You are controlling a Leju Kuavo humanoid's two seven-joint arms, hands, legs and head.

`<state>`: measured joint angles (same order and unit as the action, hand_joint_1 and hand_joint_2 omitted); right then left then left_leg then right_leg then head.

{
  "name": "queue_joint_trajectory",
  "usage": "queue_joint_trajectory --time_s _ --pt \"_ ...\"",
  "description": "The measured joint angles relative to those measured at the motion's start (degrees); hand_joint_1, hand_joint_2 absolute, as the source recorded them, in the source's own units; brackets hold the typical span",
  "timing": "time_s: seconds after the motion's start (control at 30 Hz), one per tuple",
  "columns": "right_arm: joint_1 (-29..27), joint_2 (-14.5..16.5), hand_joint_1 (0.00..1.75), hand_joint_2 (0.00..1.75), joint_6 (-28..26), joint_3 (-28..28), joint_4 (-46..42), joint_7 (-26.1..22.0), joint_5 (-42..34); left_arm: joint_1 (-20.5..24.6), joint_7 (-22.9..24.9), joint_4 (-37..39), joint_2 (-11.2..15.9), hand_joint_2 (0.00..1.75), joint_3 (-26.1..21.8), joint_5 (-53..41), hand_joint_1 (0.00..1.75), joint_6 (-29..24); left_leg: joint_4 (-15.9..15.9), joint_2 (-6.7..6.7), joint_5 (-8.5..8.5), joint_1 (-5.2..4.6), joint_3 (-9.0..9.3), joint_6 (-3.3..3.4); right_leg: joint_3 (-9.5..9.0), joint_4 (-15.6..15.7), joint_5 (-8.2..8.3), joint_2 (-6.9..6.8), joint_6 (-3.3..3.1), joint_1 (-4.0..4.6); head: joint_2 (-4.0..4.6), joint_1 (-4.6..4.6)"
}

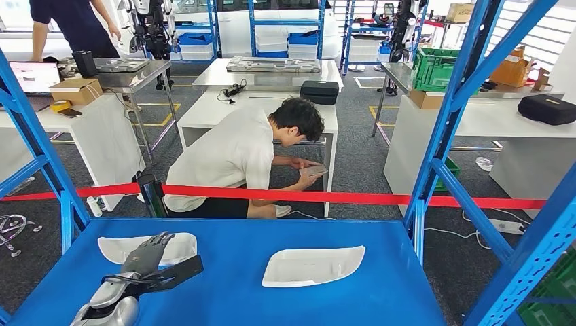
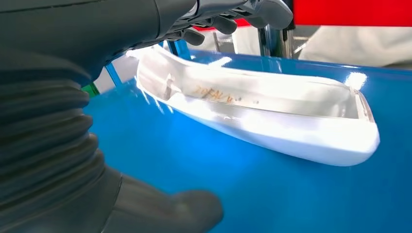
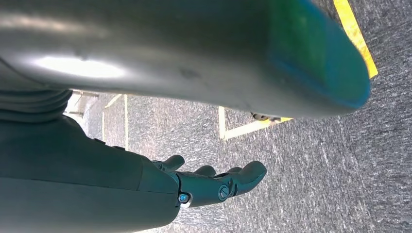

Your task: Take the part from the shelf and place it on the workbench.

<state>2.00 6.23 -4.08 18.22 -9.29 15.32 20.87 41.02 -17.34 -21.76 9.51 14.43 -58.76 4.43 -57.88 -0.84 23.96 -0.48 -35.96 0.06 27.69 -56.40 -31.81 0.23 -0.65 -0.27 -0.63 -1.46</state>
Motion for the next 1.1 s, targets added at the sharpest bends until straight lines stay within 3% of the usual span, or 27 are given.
queue_joint_trajectory --time_s 0.07,0.2,0.97,1.1 --pt "0.01 0.01 0.0 0.0 -0.01 0.04 0.0 0.0 0.06 0.04 0.49 0.02 -0.07 1.75 1.01 -0.94 1.54 -0.51 0.0 0.0 0.0 0.0 0.0 0.0 0.0 0.0 0.0 0.0 0.0 0.0 0.0 0.0" --pt "0.01 0.02 0.0 0.0 -0.01 0.17 0.0 0.0 0.18 0.2 1.01 0.13 -0.26 1.75 2.73 -2.16 1.75 -0.7 0.0 0.01 0.0 0.0 0.02 0.0 0.0 0.0 0.0 0.01 0.0 0.0 0.0 0.0" --pt "0.0 0.02 0.0 0.0 -0.16 1.47 0.0 0.0 0.04 1.16 2.89 1.03 -1.96 1.75 6.58 -4.54 1.75 -2.96 0.0 0.01 0.0 0.0 0.04 0.0 -0.02 0.0 0.0 0.01 0.0 0.0 0.0 0.0" --pt "0.01 0.02 0.0 0.0 -0.16 1.85 0.0 0.0 0.04 1.17 2.95 1.14 -2.34 1.75 7.05 -4.58 0.0 -4.0 0.0 0.01 0.0 0.0 0.05 0.0 -0.03 0.0 0.0 0.01 0.0 0.0 0.0 0.0"
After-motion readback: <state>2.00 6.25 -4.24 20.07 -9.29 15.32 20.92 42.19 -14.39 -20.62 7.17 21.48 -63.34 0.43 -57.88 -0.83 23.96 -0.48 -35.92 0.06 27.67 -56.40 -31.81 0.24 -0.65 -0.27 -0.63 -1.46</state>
